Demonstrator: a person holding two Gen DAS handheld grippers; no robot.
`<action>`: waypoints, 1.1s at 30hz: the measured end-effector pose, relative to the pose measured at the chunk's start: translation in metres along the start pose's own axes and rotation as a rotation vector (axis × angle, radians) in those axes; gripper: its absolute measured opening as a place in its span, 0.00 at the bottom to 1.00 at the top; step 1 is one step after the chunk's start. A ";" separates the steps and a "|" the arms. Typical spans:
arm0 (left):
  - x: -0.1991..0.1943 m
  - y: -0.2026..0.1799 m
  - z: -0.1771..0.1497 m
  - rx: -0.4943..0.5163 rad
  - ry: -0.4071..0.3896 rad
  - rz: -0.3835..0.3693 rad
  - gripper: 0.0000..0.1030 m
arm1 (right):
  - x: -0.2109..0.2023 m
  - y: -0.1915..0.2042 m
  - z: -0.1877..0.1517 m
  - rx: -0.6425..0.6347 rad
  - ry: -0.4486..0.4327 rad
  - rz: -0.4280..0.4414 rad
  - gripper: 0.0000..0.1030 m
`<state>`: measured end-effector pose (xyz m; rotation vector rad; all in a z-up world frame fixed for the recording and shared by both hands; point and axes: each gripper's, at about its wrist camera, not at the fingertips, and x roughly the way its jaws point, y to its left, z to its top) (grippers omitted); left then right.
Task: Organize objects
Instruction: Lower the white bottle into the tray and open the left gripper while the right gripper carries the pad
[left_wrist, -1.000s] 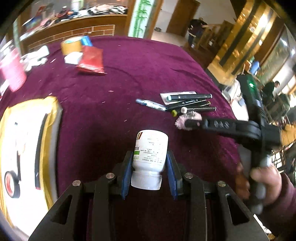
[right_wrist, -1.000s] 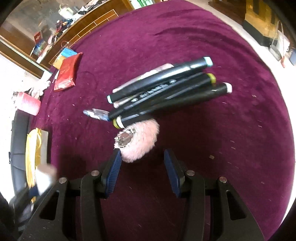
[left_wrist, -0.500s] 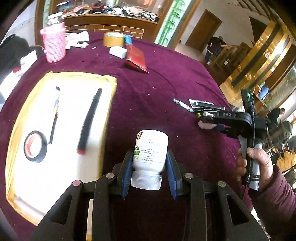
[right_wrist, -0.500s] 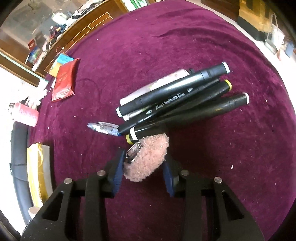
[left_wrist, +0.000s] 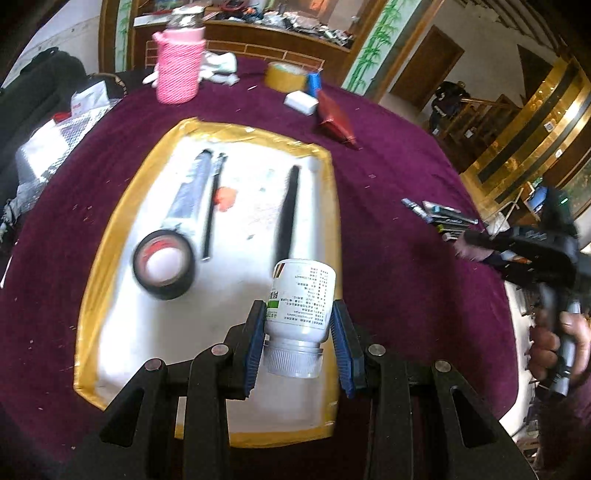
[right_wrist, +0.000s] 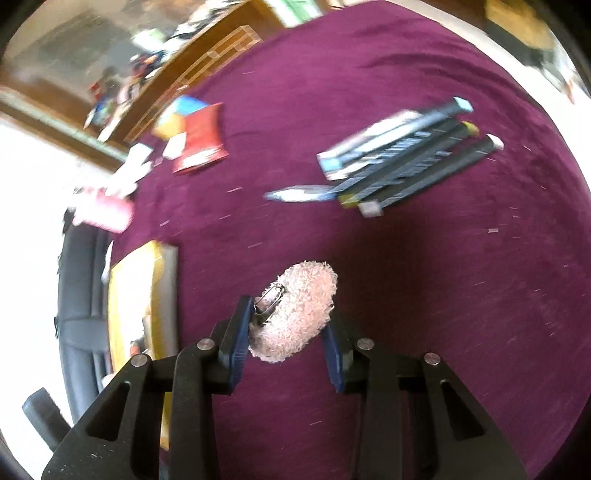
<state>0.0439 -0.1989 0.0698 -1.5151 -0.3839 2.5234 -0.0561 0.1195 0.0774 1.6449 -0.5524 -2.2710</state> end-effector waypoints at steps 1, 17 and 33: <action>-0.001 0.005 -0.001 -0.004 0.006 0.002 0.29 | 0.002 0.015 -0.005 -0.026 0.006 0.010 0.32; 0.036 0.041 0.018 0.065 0.074 -0.024 0.29 | 0.067 0.159 -0.070 -0.233 0.104 0.036 0.33; 0.059 0.057 0.049 0.032 0.110 -0.033 0.33 | 0.082 0.164 -0.081 -0.224 0.116 0.008 0.33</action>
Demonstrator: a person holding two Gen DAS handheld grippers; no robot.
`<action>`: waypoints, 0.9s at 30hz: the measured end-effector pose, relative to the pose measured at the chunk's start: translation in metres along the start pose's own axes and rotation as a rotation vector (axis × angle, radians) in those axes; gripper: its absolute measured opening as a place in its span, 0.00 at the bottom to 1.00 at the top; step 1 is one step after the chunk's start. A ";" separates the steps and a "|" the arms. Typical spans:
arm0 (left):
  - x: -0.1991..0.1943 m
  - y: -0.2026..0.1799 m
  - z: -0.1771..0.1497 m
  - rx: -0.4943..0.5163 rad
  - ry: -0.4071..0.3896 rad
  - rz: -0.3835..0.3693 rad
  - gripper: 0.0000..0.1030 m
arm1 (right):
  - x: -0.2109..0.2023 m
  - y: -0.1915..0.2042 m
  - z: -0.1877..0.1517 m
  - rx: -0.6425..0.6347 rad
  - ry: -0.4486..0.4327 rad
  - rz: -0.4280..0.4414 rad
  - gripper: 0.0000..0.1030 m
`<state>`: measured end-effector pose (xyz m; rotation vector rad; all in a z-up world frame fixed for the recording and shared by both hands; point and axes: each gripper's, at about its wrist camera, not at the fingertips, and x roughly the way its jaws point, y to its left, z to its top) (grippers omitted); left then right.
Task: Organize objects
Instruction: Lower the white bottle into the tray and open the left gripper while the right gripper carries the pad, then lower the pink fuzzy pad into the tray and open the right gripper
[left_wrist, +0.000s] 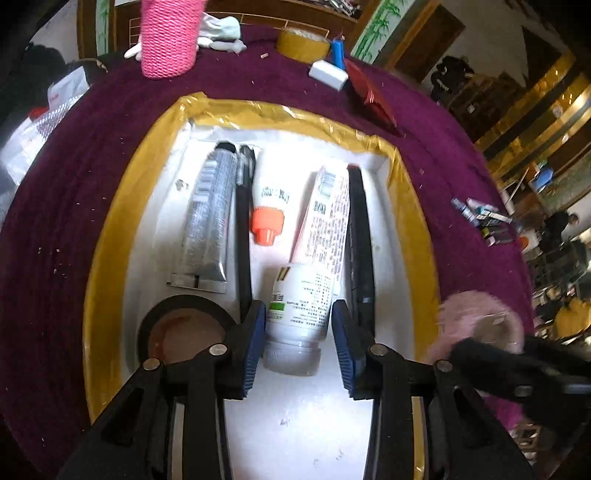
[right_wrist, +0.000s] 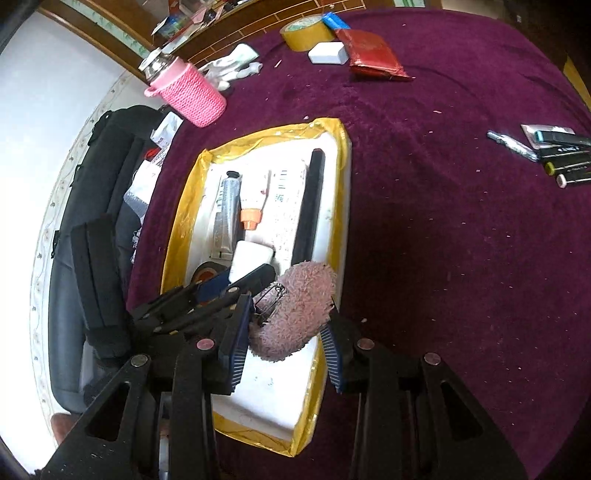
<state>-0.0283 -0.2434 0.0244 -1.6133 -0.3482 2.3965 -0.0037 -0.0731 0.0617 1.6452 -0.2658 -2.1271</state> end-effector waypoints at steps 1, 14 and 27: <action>-0.006 0.002 0.002 -0.010 -0.013 -0.006 0.36 | 0.002 0.002 0.000 -0.005 0.002 -0.001 0.33; -0.067 0.056 0.005 -0.171 -0.141 0.015 0.44 | 0.053 0.037 -0.006 -0.166 0.105 -0.070 0.33; -0.075 0.058 0.000 -0.181 -0.153 0.044 0.46 | 0.054 0.039 -0.004 -0.204 0.088 -0.133 0.43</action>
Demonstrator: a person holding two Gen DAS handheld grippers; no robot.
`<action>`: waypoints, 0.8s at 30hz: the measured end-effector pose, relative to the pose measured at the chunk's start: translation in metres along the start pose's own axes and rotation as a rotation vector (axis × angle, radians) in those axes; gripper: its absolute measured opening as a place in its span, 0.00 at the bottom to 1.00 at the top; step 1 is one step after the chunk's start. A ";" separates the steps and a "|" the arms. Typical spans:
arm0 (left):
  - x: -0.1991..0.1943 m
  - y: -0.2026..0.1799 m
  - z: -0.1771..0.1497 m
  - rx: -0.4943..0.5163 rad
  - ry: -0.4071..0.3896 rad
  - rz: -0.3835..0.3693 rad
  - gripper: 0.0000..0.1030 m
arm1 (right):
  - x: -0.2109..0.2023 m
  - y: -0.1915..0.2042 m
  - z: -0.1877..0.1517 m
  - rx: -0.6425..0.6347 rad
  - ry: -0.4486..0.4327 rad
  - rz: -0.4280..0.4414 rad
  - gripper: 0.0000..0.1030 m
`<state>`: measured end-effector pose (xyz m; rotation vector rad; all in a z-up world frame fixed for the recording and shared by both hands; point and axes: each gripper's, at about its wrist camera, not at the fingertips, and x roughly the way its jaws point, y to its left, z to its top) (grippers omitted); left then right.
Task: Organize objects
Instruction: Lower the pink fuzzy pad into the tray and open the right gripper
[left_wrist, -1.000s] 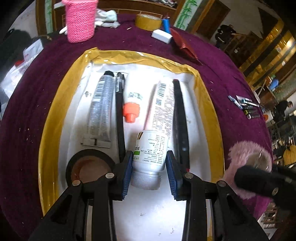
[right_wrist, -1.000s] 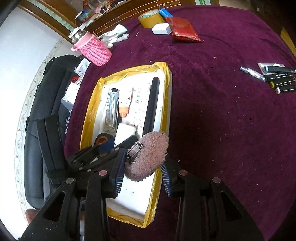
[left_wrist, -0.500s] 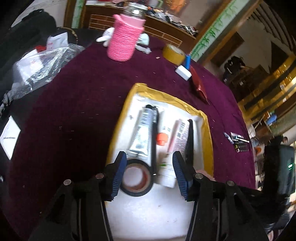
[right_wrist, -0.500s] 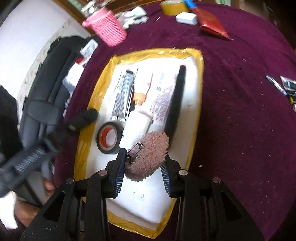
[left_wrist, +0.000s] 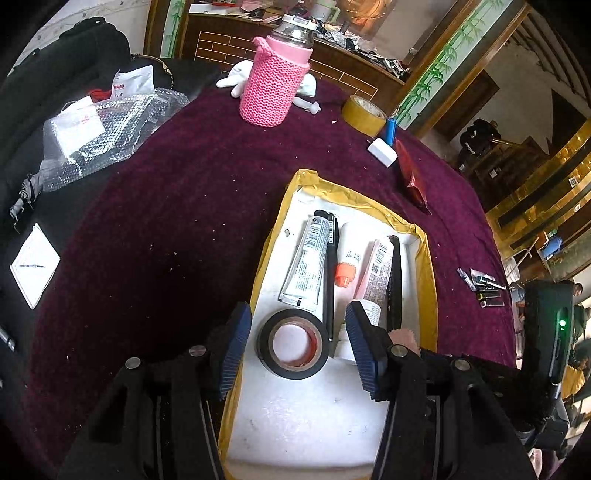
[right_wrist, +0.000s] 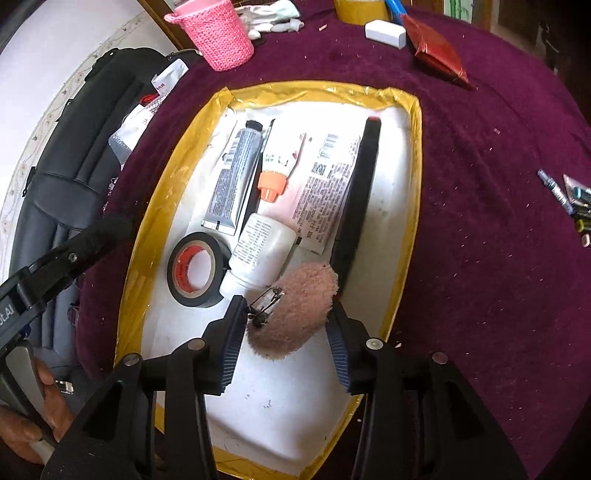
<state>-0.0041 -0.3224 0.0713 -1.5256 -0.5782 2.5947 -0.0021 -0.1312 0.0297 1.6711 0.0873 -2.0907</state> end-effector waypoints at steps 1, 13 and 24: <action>0.000 -0.001 0.000 0.000 0.001 0.000 0.46 | -0.002 0.001 -0.001 -0.009 -0.005 -0.002 0.44; -0.004 -0.028 -0.006 0.029 -0.007 -0.002 0.46 | -0.035 -0.019 -0.008 0.020 -0.087 -0.017 0.47; 0.000 -0.092 -0.020 0.127 0.008 -0.001 0.46 | -0.071 -0.117 -0.029 0.241 -0.135 -0.039 0.47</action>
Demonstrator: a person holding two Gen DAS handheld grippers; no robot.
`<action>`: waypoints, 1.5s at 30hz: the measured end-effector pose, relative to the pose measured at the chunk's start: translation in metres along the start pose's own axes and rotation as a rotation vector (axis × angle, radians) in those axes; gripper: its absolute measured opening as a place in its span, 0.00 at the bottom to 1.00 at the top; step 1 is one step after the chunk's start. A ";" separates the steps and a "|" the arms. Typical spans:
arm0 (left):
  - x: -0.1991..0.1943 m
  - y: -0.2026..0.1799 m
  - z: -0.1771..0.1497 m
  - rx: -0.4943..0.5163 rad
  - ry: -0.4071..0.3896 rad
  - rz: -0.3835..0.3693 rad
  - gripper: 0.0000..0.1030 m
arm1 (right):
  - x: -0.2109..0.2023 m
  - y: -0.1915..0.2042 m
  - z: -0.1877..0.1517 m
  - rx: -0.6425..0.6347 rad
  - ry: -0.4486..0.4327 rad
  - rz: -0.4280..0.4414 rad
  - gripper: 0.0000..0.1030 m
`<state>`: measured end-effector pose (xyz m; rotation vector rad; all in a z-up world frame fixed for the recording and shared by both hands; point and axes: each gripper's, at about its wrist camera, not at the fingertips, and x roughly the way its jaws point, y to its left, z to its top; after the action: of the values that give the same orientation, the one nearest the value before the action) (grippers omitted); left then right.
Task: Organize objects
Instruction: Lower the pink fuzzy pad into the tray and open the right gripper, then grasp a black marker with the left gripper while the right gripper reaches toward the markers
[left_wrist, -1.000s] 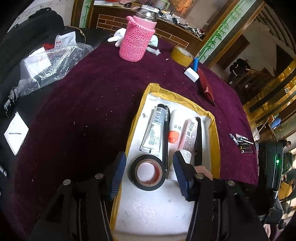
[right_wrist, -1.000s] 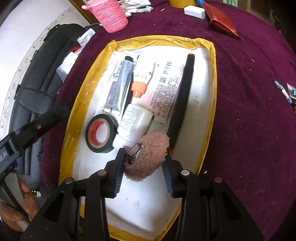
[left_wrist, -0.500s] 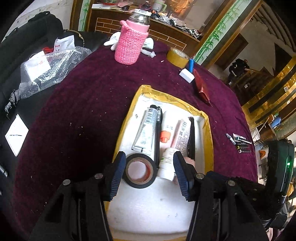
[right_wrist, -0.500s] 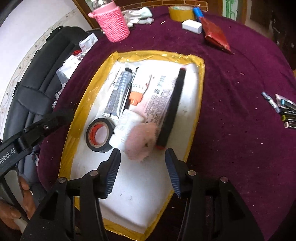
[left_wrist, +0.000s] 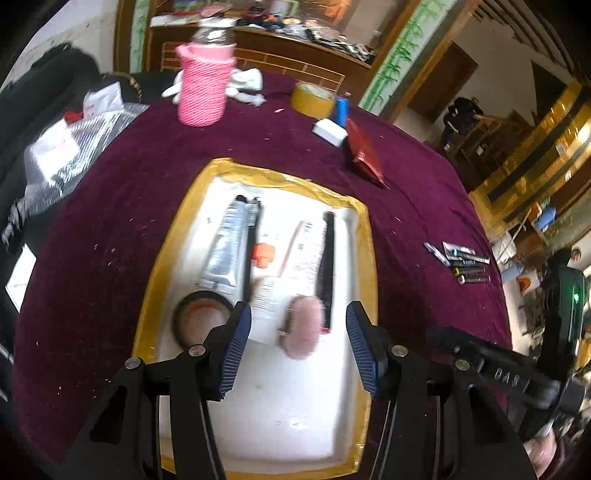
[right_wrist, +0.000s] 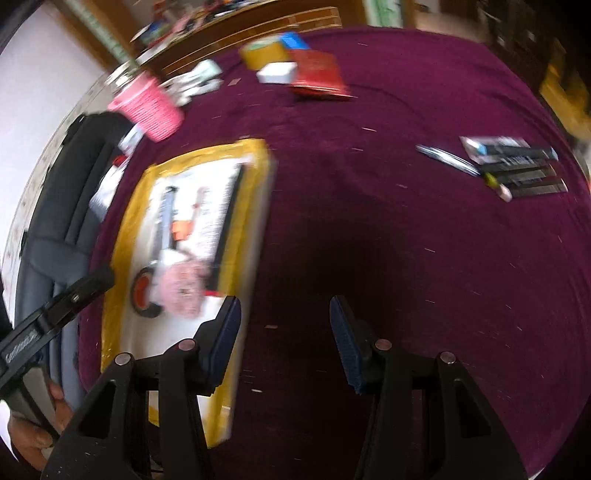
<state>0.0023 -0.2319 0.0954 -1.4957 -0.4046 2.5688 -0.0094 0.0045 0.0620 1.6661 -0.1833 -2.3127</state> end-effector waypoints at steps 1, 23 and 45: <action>0.000 -0.007 -0.001 0.013 -0.003 0.004 0.46 | -0.003 -0.012 0.000 0.023 -0.003 -0.009 0.47; 0.013 -0.098 -0.052 0.029 0.085 0.020 0.46 | -0.018 -0.233 0.159 0.191 -0.093 -0.280 0.47; 0.051 -0.149 -0.060 0.055 0.150 -0.021 0.46 | 0.021 -0.199 0.081 0.039 0.273 0.203 0.56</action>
<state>0.0274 -0.0670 0.0691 -1.6418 -0.3255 2.4107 -0.1229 0.1827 0.0162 1.8653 -0.3242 -1.9259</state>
